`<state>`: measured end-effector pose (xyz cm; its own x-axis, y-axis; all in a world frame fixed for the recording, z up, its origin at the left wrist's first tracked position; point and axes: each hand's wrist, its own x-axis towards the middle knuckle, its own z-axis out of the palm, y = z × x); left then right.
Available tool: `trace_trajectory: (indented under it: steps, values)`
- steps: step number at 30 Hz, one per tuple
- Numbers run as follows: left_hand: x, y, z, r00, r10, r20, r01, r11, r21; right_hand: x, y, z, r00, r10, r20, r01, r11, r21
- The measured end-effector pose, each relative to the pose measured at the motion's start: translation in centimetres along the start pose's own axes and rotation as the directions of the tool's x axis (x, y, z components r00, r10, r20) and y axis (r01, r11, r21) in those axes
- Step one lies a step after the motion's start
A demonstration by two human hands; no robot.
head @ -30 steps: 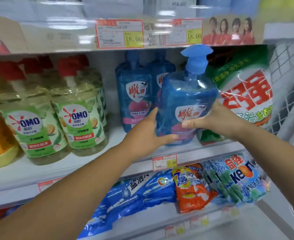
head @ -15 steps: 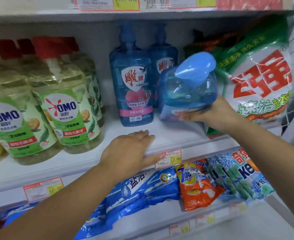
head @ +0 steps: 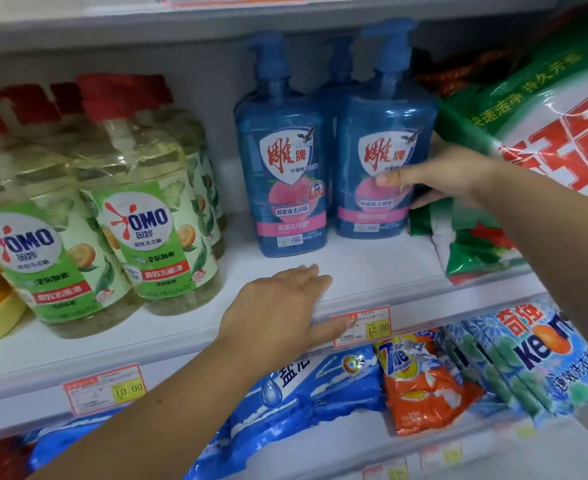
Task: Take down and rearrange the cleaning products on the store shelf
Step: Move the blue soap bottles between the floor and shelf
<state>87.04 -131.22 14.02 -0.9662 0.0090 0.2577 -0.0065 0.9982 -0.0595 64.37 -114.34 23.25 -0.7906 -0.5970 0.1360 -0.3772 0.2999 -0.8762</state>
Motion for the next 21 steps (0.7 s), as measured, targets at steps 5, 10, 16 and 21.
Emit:
trace_trajectory:
  steps: [5,10,16,21]
  values:
    - [0.0,0.1,-0.1,1.000,-0.002,-0.005,0.002,1.000,0.005,0.3,1.4,2.0,0.990,-0.023,-0.137,0.035,0.996,0.086]
    - [0.0,0.2,-0.1,1.000,-0.004,-0.013,0.004,1.000,0.010,0.6,1.4,1.6,0.994,0.004,-0.107,0.003,0.998,0.067]
    - [0.0,0.3,-0.1,1.000,-0.011,0.001,0.011,1.000,0.026,1.2,2.1,1.7,0.994,0.032,-0.108,-0.033,0.999,-0.006]
    - [0.1,0.2,0.0,0.999,-0.035,0.026,0.034,0.999,0.038,1.0,2.2,2.1,0.990,0.000,-0.139,-0.025,0.983,-0.181]
